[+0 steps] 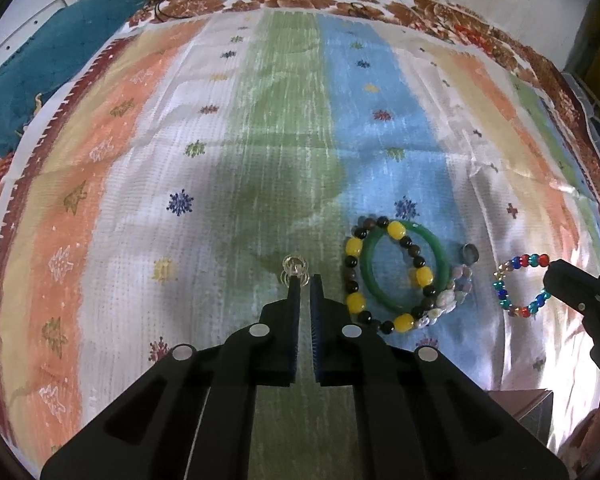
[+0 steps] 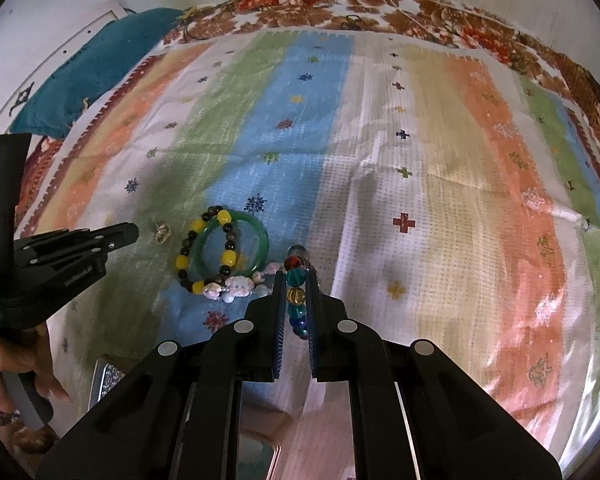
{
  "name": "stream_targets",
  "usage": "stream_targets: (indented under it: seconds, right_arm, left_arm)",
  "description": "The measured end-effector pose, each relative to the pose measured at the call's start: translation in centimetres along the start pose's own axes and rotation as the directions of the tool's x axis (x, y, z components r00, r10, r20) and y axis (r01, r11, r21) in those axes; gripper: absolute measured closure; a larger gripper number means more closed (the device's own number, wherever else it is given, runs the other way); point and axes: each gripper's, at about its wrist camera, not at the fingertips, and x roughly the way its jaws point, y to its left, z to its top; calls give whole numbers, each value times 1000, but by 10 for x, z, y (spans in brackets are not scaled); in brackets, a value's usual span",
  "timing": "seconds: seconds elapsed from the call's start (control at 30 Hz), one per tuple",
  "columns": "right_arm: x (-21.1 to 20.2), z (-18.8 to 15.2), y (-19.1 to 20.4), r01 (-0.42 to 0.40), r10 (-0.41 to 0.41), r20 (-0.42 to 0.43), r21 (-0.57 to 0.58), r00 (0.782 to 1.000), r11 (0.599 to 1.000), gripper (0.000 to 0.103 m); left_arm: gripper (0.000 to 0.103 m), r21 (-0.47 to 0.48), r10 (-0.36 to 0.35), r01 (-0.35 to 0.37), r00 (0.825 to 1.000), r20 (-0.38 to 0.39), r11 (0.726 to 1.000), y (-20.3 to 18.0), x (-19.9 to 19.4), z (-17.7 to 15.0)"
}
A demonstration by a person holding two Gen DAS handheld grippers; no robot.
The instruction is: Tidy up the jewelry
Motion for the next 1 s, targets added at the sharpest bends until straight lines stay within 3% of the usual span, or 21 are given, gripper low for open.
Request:
stream_targets:
  seconds: [0.07,0.13,0.27,0.8,0.87,0.9,1.0]
  right_arm:
    - [2,1,-1,-3,3,-1,-2,1000,1000,92]
    - [3,2,-2,-4,4,-2,0,1000,1000,92]
    - [4,2,-3,-4,4,-5,-11,1000,1000,92]
    - [13,2,-7,-7,6,-24,-29,1000,1000,92]
    - [14,1,-7,-7,6,-26,-29,1000,1000,93]
    - [14,1,-7,-7,6,-27,-29,1000,1000,93]
    - [14,1,-7,-8,7,-27,-29,1000,1000,93]
  left_arm:
    - [94,8,-2,2,1000,-10,1000,-1,6,0]
    - [79,7,4,-4,1000,-12,1000,0,10,2]
    - [69,14,19,-19,1000,-14,1000,1,20,5]
    - [69,62,53,-50,997,-47,997,0,49,10]
    - [78,61,67,-64,997,-42,996,0,49,10]
    - [88,56,78,-75,996,-41,996,1,49,11]
    - [88,48,70,-68,996,-46,997,2,48,12]
